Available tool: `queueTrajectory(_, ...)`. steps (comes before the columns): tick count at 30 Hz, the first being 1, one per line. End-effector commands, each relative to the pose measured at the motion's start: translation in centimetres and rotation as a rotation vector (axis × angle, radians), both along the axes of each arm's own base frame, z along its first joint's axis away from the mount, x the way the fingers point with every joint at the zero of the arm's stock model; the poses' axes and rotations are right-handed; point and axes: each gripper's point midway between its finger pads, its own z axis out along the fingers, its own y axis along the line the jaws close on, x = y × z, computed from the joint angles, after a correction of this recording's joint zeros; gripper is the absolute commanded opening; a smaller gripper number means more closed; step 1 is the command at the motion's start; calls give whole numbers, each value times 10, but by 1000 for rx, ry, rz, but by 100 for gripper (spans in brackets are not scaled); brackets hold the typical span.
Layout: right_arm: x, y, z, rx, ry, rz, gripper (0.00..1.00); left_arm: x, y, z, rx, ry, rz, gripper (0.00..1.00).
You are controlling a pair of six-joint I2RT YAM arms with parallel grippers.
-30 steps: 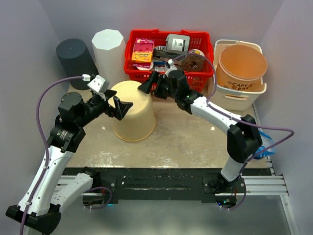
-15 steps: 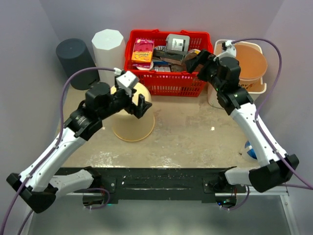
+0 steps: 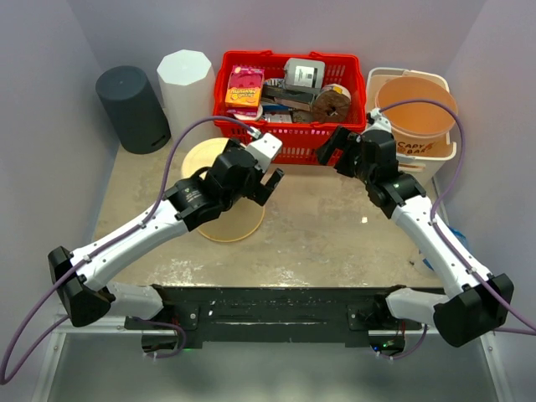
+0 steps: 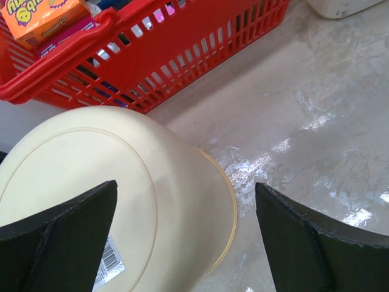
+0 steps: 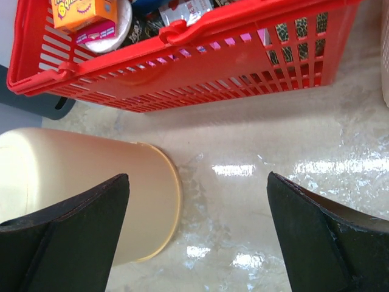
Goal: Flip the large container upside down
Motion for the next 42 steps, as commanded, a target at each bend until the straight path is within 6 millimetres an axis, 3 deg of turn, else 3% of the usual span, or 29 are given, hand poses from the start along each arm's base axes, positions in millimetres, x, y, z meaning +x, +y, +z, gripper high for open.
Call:
queueTrajectory(1,-7,-1,11,38,-34,-3,99,9,23,6,56,-54,121,100)
queueTrajectory(12,-17,0,-9,39,9,13,99,9,61,-36,213,-34,281,100)
queueTrajectory(17,-18,1,-12,40,18,21,99,17,91,-51,263,-11,366,100)
queueTrajectory(21,-19,2,-11,44,14,28,99,38,136,-57,244,11,476,100)
queueTrajectory(24,-19,4,-12,51,17,35,99,50,157,-58,266,-4,497,99)
queueTrajectory(33,-23,7,-17,62,30,55,99,91,211,-70,242,19,581,99)
queueTrajectory(37,-24,9,-19,66,33,63,99,117,224,-59,206,7,602,100)
queueTrajectory(42,-25,9,-24,64,47,68,99,140,243,-62,201,13,645,100)
